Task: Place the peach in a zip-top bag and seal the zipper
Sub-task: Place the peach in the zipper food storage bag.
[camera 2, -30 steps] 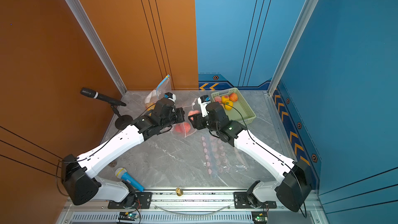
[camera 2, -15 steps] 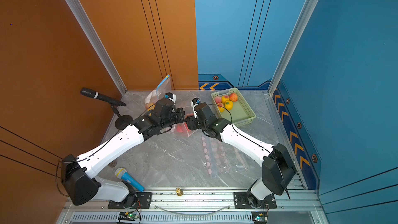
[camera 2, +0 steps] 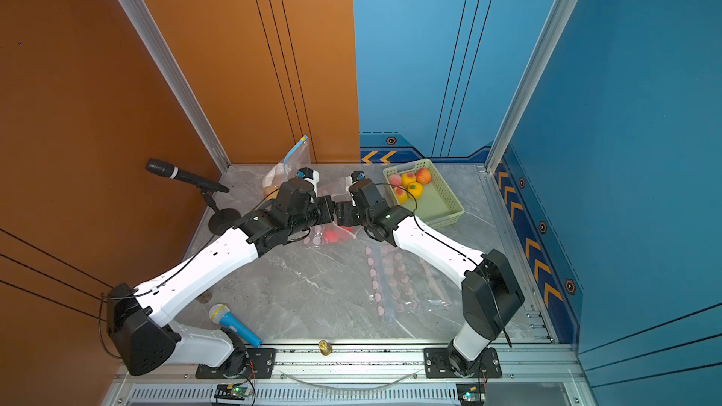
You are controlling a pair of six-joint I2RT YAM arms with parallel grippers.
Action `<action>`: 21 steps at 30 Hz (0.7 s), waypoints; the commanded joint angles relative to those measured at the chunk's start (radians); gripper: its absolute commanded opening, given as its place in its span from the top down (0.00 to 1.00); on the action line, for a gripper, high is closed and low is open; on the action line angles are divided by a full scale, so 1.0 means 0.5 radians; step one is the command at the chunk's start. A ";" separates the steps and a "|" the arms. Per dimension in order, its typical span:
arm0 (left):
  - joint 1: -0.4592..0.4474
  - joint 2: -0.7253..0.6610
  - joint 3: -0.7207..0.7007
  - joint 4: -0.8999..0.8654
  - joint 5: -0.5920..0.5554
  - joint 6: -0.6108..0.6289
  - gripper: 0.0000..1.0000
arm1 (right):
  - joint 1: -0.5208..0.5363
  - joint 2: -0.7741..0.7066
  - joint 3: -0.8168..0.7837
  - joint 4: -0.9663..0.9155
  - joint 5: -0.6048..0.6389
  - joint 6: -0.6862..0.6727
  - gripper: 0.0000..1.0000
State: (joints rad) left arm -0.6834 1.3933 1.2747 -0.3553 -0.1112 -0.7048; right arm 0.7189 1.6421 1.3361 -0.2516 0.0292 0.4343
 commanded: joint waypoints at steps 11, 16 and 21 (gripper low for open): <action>0.052 -0.050 0.087 0.027 0.066 -0.005 1.00 | 0.037 -0.329 -0.045 -0.088 -0.064 -0.019 0.16; 0.056 -0.051 0.111 0.012 0.085 -0.008 1.00 | 0.036 -0.457 -0.088 -0.139 0.031 -0.016 0.24; 0.057 -0.074 0.111 0.007 0.069 -0.005 1.00 | 0.008 -0.503 -0.074 -0.323 0.161 0.089 0.38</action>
State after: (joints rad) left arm -0.6613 1.3899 1.3018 -0.3550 -0.0921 -0.7052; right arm 0.7307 1.4014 1.3113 -0.3267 0.0574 0.4492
